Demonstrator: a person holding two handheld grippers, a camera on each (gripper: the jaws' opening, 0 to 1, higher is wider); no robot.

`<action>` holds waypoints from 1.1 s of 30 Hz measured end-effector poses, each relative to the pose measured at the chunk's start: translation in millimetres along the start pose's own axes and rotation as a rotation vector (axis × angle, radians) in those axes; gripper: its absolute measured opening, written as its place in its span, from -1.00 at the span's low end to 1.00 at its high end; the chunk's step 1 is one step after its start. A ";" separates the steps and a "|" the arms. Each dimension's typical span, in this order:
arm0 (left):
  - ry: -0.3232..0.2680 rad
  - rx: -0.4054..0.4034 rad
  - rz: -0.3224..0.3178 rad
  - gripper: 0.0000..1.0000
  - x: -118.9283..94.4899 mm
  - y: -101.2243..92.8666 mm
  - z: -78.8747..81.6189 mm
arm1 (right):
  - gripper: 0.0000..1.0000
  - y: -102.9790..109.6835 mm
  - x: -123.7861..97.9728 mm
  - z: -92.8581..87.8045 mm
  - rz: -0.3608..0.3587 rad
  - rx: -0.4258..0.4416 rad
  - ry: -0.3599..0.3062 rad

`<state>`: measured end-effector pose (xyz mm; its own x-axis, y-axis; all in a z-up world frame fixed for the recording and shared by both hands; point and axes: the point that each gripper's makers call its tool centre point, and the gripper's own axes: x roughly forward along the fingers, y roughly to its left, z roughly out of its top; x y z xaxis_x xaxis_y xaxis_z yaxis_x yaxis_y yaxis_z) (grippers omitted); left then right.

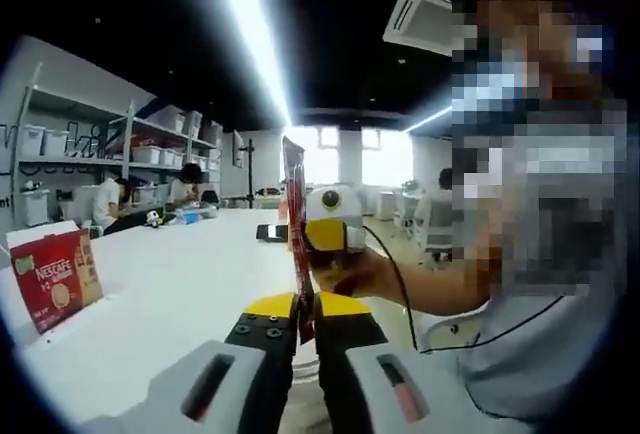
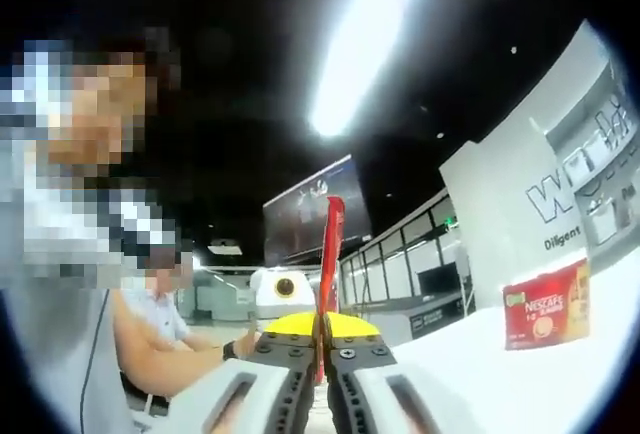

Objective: Tear open the coffee pouch, take out the coffee, and pour the coffee from the pouch into the cup

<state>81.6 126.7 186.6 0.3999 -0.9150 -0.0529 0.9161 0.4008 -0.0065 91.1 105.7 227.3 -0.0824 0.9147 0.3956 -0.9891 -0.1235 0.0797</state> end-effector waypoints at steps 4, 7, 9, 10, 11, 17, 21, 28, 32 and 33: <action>0.015 0.031 0.005 -0.91 -0.8 -0.1 -1.2 | -0.93 0.2 0.7 0.5 0.006 -0.008 0.000; 0.026 0.050 0.005 -0.92 -1.2 -0.1 -0.9 | -0.76 -1.9 1.2 0.5 0.008 0.006 -0.005; 0.041 0.055 0.007 -0.92 -1.3 1.2 -2.4 | -0.72 -3.1 1.5 1.9 0.005 -0.001 -0.006; 0.044 0.055 0.005 -0.92 -1.4 1.1 -2.8 | -0.76 -3.2 1.8 3.3 0.007 -0.006 -0.007; 0.045 0.053 0.005 -0.92 -1.6 1.2 -2.6 | -0.84 -3.2 2.0 4.5 0.007 -0.012 -0.008; 0.016 0.006 0.034 -0.75 -3.4 7.4 3.6 | -0.93 -3.5 2.2 4.8 0.009 -0.011 -0.008; 0.006 0.017 0.014 -0.88 -0.7 4.5 7.7 | -0.94 -4.1 3.4 -3.0 0.007 -0.005 -0.005; 0.019 0.041 0.020 -0.93 0.5 5.8 2.6 | -0.81 -5.9 5.3 3.2 0.009 -0.004 -0.005; 0.036 0.043 0.019 -0.92 2.4 4.4 -1.7 | -0.91 -3.8 7.1 11.3 0.022 -0.028 -0.009; 0.033 0.032 0.021 -0.91 3.0 3.8 -0.8 | -0.93 -3.6 6.7 11.3 0.023 -0.030 -0.013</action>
<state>86.2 125.5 185.6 0.4182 -0.9043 -0.0852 0.9083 0.4175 0.0270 95.5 108.0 240.0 -0.1041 0.9067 0.4088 -0.9902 -0.1331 0.0432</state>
